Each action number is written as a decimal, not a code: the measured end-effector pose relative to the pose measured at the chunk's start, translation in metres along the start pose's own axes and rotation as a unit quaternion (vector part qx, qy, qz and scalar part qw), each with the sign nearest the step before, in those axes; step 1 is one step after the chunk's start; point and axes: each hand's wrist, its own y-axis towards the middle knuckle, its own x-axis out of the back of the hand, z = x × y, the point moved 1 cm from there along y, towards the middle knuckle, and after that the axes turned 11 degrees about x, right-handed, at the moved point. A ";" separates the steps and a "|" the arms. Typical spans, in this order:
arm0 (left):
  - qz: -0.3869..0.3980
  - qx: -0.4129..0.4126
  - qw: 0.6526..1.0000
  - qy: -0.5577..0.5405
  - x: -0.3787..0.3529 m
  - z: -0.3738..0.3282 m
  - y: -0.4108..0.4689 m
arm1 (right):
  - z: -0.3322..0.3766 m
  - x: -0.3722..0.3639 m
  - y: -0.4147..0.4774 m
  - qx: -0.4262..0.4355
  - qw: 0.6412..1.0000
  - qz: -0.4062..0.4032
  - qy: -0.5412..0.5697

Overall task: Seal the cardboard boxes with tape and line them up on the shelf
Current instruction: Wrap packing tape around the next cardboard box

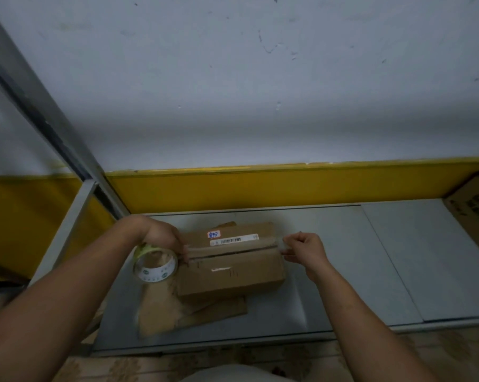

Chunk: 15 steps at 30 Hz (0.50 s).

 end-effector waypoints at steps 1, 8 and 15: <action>-0.003 0.000 1.000 0.000 0.000 -0.001 0.000 | 0.000 0.000 0.000 0.000 1.000 0.000 0.000; -0.004 0.010 1.000 -0.001 0.002 -0.004 0.006 | -0.008 -0.003 -0.001 -0.007 1.000 -0.015 0.016; -0.004 0.011 1.000 0.010 0.000 -0.007 0.007 | -0.024 -0.008 -0.002 -0.016 0.999 -0.025 0.021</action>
